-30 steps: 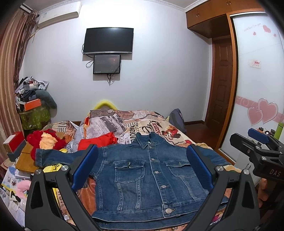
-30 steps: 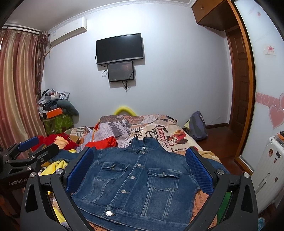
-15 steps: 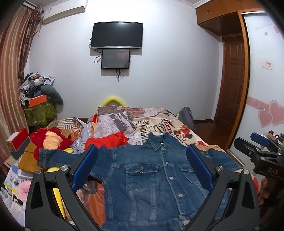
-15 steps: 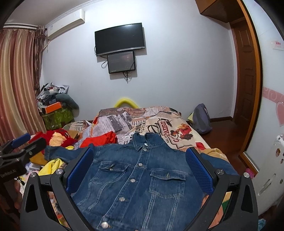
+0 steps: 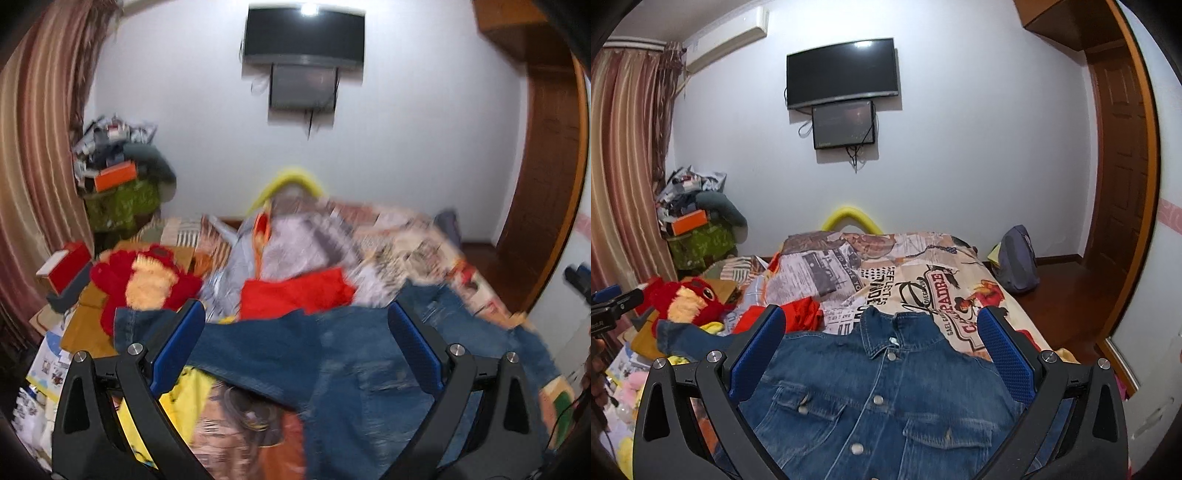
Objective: Fold large clothes
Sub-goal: 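Grasp the denim jacket sleeve with the left gripper and lift it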
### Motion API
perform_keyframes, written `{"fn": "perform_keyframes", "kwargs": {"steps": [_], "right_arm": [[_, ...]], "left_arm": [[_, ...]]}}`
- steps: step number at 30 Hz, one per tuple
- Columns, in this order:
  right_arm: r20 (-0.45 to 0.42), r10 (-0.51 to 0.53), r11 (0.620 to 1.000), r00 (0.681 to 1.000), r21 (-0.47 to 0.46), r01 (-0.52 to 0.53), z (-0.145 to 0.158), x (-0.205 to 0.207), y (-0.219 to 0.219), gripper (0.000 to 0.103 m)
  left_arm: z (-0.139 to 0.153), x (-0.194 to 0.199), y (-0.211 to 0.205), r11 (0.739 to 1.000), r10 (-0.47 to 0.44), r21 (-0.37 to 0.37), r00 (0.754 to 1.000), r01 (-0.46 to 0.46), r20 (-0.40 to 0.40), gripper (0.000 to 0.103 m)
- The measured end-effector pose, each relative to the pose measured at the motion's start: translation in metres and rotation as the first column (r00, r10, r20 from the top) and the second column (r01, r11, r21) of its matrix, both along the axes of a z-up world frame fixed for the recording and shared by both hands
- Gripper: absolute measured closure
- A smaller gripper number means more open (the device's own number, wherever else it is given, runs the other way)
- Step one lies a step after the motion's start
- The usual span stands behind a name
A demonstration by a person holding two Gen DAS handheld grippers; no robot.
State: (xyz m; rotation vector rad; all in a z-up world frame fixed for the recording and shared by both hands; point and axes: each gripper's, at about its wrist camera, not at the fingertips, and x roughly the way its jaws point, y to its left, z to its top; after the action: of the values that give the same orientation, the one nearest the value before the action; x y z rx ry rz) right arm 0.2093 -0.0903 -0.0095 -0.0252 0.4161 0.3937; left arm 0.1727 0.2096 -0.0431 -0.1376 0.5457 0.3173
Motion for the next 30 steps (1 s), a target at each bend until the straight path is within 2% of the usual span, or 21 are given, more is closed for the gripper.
{"fn": "perform_keyframes", "kwargs": {"steps": [3,6,7,10,14,18,22,25,26,30], "right_arm": [[-0.051,0.006,0.999,0.999,-0.031,-0.007,-0.018,0.019,0.013,0.000],[-0.134,0.032,0.997,0.991,-0.059,-0.040,-0.040,0.039,0.028,0.000],[-0.162,0.039,0.996,0.986,-0.070,-0.051,-0.050,0.043,0.033,0.000],[-0.249,0.073,0.989,0.966,-0.107,-0.103,-0.078,0.059,0.044,0.000],[-0.371,0.045,0.977,0.928,-0.179,-0.119,-0.113,0.082,0.058,0.000],[-0.433,0.025,0.972,0.901,-0.202,-0.124,-0.132,0.093,0.058,0.000],[-0.448,0.019,0.973,0.894,-0.198,-0.120,-0.138,0.096,0.058,0.000],[-0.475,0.017,0.978,0.880,-0.174,-0.112,-0.144,0.101,0.056,0.000],[-0.483,0.017,0.980,0.875,-0.166,-0.111,-0.146,0.104,0.056,0.000],[-0.511,0.007,0.985,0.859,-0.147,-0.095,-0.153,0.111,0.052,0.000]], "left_arm": [[-0.031,0.016,0.038,0.996,-0.009,-0.094,0.998,0.003,-0.065,0.003],[-0.067,0.024,0.073,0.971,-0.001,-0.238,0.995,-0.024,-0.104,0.003],[-0.083,0.025,0.088,0.956,0.025,-0.288,0.993,-0.058,-0.118,0.003],[-0.119,0.031,0.116,0.924,0.072,-0.361,0.984,-0.126,-0.160,0.003],[-0.158,0.039,0.142,0.895,0.067,-0.414,0.967,-0.167,-0.245,0.003],[-0.188,0.051,0.166,0.831,0.006,-0.529,0.953,-0.173,-0.302,0.003],[-0.205,0.061,0.181,0.764,-0.051,-0.628,0.957,-0.148,-0.287,0.003],[-0.215,0.068,0.189,0.723,-0.051,-0.671,0.955,-0.167,-0.293,0.005],[-0.219,0.071,0.192,0.715,-0.042,-0.676,0.954,-0.179,-0.297,0.011],[-0.227,0.078,0.209,0.723,0.024,-0.650,0.948,-0.235,-0.316,0.017]]}}
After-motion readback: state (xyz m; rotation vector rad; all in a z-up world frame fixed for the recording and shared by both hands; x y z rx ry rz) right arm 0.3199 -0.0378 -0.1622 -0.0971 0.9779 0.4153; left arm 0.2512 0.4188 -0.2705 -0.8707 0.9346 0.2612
